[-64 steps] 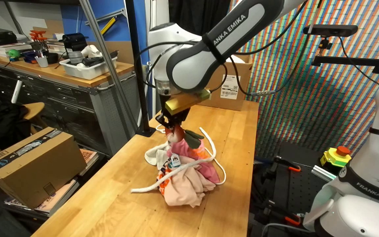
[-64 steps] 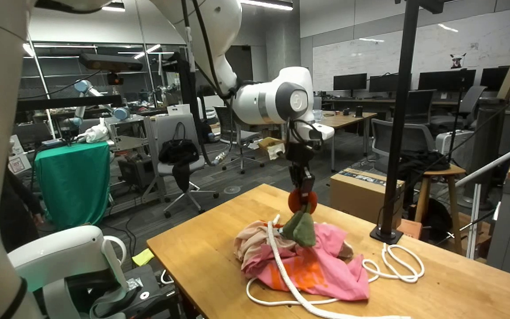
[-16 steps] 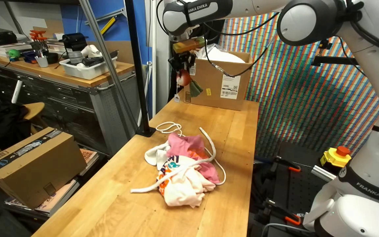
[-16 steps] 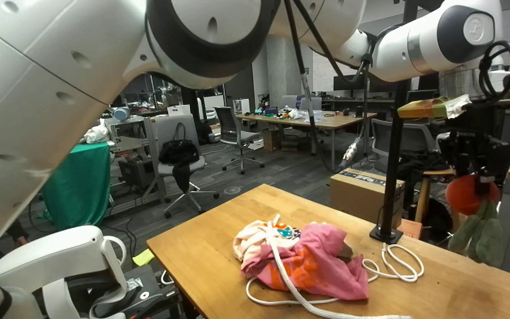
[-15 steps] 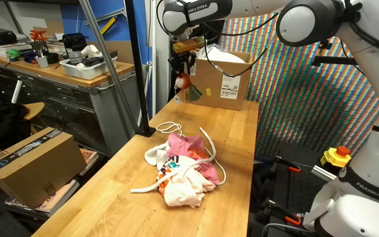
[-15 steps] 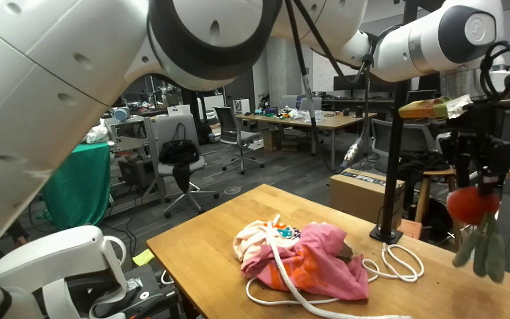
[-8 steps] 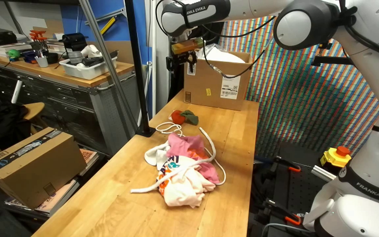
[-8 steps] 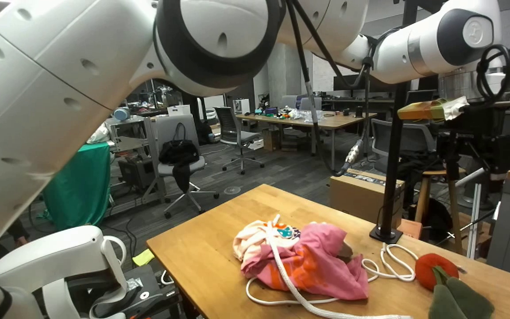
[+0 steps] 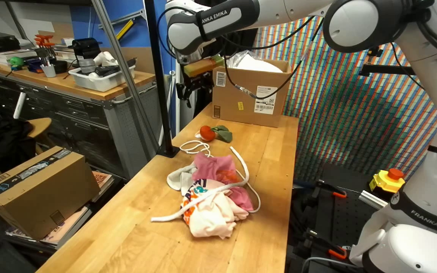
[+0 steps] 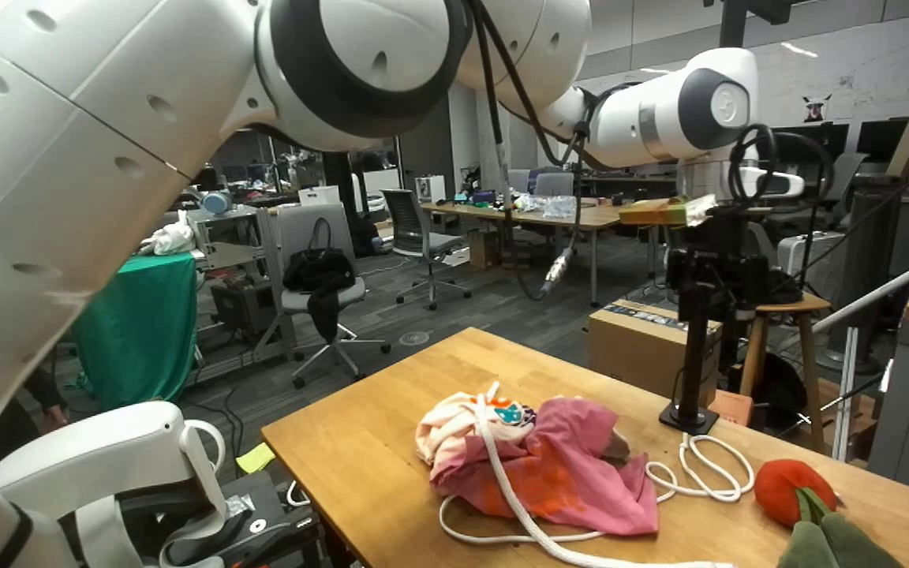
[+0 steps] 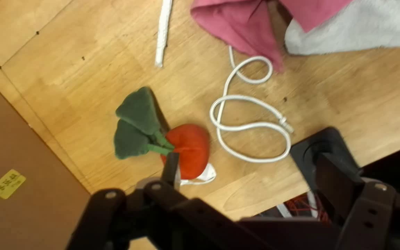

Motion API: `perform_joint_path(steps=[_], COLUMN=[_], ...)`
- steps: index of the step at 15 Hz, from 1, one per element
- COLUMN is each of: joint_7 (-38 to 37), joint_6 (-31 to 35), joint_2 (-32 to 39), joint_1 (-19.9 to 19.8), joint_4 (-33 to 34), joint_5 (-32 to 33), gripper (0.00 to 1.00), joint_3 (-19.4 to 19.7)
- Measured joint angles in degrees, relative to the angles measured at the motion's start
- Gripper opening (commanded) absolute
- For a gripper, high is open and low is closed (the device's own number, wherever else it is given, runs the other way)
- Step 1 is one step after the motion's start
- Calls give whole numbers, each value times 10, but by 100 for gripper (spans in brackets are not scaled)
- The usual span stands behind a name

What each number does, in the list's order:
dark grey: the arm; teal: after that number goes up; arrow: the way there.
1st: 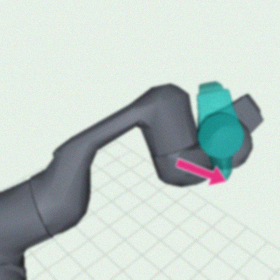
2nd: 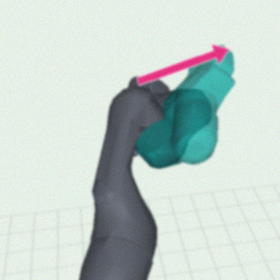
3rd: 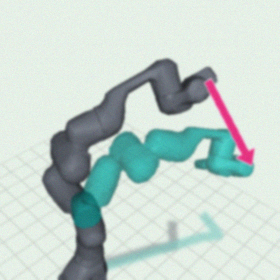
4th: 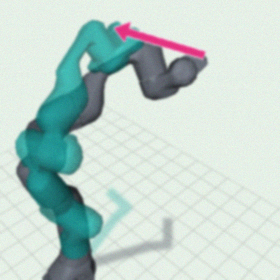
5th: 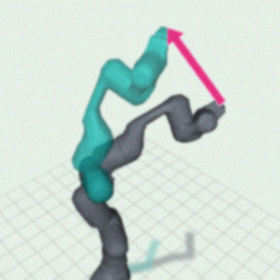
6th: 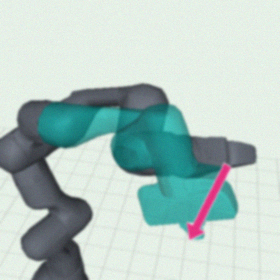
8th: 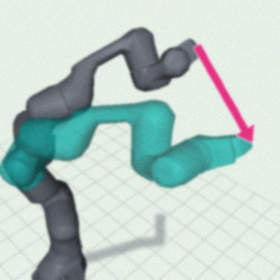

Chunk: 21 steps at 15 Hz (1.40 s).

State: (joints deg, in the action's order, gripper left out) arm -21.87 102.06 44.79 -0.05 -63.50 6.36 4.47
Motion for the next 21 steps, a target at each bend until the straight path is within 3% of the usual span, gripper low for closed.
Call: perform_joint_path(steps=[5, 11, 17, 21], joint_7=[2, -1, 4, 6], joint_6=[3, 46, 179, 288], joint_2=[-71, -151, -218, -246], joint_1=[47, 72, 77, 71], joint_4=[-129, -306, -481, -562], joint_5=[-6, -36, -56, -56], gripper=[100, 100, 100, 100], joint_3=[-21, -45, -62, -58])
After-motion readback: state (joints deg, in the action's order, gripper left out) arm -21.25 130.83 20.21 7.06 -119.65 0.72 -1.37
